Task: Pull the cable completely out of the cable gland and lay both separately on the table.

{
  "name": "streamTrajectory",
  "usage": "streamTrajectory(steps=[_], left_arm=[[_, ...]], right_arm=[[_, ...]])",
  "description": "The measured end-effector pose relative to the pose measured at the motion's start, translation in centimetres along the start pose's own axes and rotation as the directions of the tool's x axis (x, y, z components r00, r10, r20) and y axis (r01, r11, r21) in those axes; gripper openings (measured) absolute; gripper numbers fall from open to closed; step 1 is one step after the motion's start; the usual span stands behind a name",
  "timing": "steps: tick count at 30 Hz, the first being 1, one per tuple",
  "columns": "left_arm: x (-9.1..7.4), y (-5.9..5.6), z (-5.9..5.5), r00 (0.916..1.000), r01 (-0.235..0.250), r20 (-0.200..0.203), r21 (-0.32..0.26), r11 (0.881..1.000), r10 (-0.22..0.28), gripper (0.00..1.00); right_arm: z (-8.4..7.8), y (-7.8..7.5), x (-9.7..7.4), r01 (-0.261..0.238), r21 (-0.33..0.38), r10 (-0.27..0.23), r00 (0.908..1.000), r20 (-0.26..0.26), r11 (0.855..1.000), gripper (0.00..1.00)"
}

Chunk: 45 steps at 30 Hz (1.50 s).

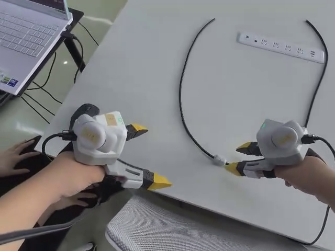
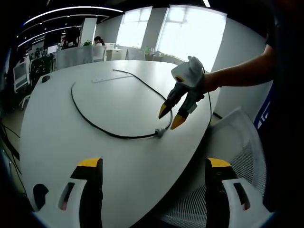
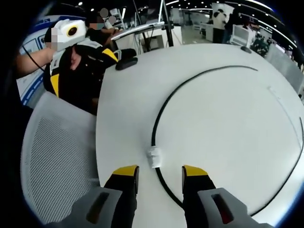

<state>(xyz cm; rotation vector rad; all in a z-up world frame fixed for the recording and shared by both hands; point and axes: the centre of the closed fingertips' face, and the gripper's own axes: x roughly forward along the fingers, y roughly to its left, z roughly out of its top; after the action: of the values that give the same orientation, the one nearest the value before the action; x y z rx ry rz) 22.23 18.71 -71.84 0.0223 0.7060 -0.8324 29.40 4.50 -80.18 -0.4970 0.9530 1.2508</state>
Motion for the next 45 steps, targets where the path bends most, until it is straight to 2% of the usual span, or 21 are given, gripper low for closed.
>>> streamTrajectory(steps=[5, 20, 28, 33, 37, 42, 45], left_arm=[[-0.1, 0.2, -0.5, 1.0, 0.003, -0.006, -0.004, 1.0, -0.003, 0.89], [-0.4, 0.2, -1.7, 0.9998, 0.007, -0.019, -0.02, 1.0, -0.007, 0.86], [-0.7, 0.2, -2.3, 0.9998, 0.001, -0.021, -0.029, 1.0, -0.001, 0.86], [-0.7, 0.1, -2.5, 0.9998, 0.0, -0.022, -0.035, 0.999, -0.001, 0.85], [-0.7, 0.0, -2.6, 0.9998, -0.002, -0.021, -0.034, 0.999, 0.002, 0.85], [-0.6, -0.2, -2.3, 0.9999, -0.003, -0.015, -0.035, 0.999, 0.003, 0.85], [-0.5, -0.4, -2.1, 0.9999, 0.002, -0.013, -0.029, 1.0, -0.002, 0.85]], right_arm=[[0.1, 0.3, 0.9, -0.034, 0.012, 0.034, 0.9992, -0.02, 0.999, 0.25], [-0.3, 0.6, 2.2, -0.056, -0.035, 0.053, 0.9959, -0.073, 0.998, 0.17], [-0.4, 1.0, 2.5, -0.046, -0.084, 0.038, 0.995, -0.092, 0.995, 0.1], [-0.3, 0.8, 2.6, -0.035, -0.091, 0.027, 0.9953, -0.093, 0.995, 0.09], [-0.3, 0.9, 2.7, -0.01, -0.137, -0.003, 0.9958, -0.092, 0.99, 0.09], [-0.3, 0.9, 2.7, 0.027, -0.127, -0.037, 0.9962, -0.079, 0.992, 0.07], [-0.3, 0.9, 2.5, 0.033, -0.109, -0.041, 0.9966, -0.071, 0.993, 0.06]])
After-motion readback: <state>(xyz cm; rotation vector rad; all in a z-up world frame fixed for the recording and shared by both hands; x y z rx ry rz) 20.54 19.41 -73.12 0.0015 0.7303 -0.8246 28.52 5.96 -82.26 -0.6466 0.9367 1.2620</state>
